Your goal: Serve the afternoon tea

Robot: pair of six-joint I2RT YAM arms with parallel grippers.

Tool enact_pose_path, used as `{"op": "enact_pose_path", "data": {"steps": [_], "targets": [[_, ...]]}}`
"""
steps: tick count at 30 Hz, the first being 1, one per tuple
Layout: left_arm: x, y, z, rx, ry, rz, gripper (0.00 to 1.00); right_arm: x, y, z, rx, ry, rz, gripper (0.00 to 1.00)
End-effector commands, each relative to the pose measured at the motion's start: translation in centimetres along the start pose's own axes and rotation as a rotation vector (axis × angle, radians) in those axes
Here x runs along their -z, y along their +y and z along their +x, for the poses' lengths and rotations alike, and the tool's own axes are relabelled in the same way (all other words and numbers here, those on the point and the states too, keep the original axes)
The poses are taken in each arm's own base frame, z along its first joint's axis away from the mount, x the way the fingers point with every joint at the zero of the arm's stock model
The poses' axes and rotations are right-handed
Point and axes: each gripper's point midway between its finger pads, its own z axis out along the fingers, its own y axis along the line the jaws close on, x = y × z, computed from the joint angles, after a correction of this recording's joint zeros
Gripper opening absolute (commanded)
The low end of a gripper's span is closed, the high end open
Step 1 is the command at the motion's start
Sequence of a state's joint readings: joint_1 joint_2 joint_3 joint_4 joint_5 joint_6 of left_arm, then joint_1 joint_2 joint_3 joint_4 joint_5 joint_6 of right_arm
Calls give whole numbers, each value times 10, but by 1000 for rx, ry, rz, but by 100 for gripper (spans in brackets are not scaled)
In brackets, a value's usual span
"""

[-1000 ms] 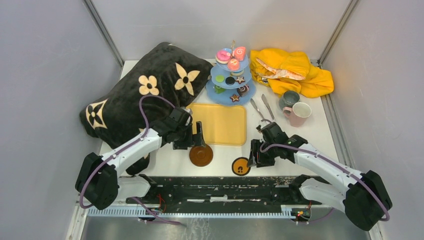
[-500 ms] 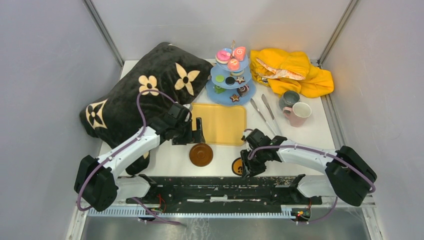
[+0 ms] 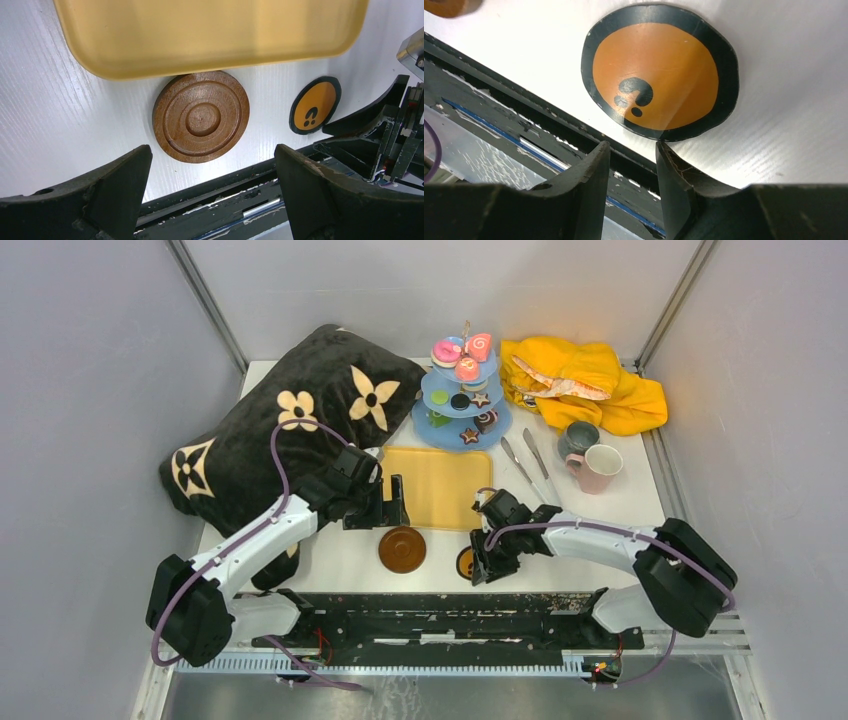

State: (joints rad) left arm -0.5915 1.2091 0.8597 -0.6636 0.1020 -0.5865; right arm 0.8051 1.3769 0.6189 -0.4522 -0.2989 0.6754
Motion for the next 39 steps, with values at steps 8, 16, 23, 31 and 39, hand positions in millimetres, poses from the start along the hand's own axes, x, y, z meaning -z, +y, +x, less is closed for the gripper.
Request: {"op": "enact_pose_path", "data": {"steps": [8, 16, 23, 31, 39], "targets": [[31, -14, -31, -77, -98, 15, 99, 56, 10, -44, 109, -161, 114, 50], [51, -37, -87, -67, -296, 40, 99, 194, -97, -105, -235, -568, 646, 73], [44, -65, -105, -100, -312, 139, 99, 208, -146, -127, -655, -678, 752, 75], [32, -69, -104, -120, -288, 157, 99, 224, -169, -179, -950, -911, 877, 75], [25, -70, -97, -103, -285, 188, 99, 208, -188, -226, -1117, -941, 844, 72]]}}
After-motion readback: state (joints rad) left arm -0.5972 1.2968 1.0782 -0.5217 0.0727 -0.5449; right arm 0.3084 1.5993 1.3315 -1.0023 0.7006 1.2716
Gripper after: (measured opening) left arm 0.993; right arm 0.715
